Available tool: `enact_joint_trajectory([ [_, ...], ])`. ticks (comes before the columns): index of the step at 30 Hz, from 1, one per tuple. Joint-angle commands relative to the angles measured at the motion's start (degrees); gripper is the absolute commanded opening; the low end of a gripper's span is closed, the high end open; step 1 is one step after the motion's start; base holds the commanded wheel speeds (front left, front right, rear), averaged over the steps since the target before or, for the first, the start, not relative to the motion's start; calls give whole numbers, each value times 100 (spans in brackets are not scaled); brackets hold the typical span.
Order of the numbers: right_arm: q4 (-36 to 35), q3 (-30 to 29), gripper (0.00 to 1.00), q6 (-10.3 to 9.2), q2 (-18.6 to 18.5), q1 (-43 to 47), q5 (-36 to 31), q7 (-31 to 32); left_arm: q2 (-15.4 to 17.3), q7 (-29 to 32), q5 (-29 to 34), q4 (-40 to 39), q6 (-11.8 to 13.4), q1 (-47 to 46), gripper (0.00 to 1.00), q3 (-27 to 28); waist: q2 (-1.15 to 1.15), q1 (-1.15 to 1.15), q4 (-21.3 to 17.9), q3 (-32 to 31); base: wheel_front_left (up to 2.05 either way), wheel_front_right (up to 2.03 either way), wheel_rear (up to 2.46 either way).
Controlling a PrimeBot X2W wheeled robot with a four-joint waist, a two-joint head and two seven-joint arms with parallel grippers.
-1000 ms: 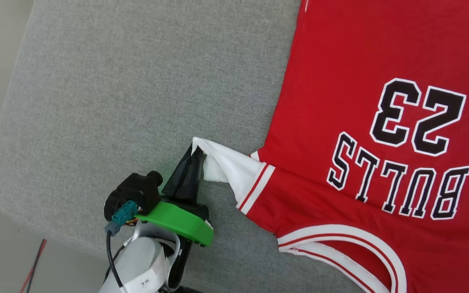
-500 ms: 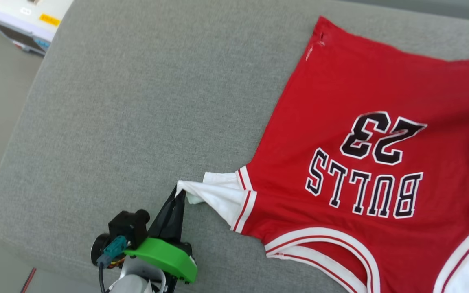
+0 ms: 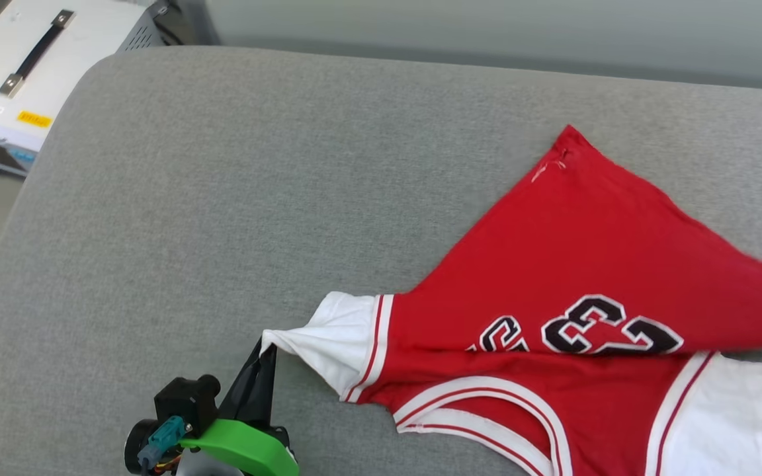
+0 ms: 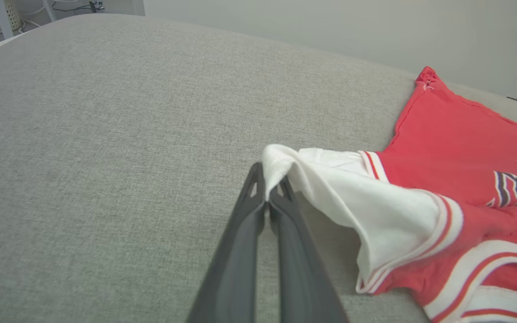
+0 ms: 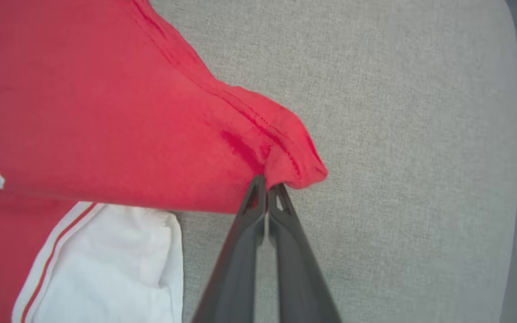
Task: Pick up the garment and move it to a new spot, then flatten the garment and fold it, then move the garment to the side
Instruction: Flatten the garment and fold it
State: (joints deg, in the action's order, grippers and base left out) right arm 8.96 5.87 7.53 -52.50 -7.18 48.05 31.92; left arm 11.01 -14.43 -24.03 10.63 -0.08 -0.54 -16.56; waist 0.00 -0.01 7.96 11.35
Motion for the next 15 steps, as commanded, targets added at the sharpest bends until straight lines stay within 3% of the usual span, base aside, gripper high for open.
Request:
enact_joint_trajectory([
  [1,-88,-210,0,-4,188,374,-29,-29,56,22,-36,-17,36,83,0,13,0,1,-166,-153,0,0,0],
  [6,-434,-1051,0,-4,1018,1715,-249,141,89,36,-66,-30,48,121,0,11,0,1,-233,-205,0,0,0],
  [12,-613,-1542,0,-4,2067,2731,-426,413,100,36,-91,-9,44,108,0,-14,0,1,-249,-191,0,0,0],
  [15,-631,-1648,0,-4,2302,2934,-544,505,108,33,-104,5,47,90,0,-13,0,1,-266,-181,0,0,0],
])
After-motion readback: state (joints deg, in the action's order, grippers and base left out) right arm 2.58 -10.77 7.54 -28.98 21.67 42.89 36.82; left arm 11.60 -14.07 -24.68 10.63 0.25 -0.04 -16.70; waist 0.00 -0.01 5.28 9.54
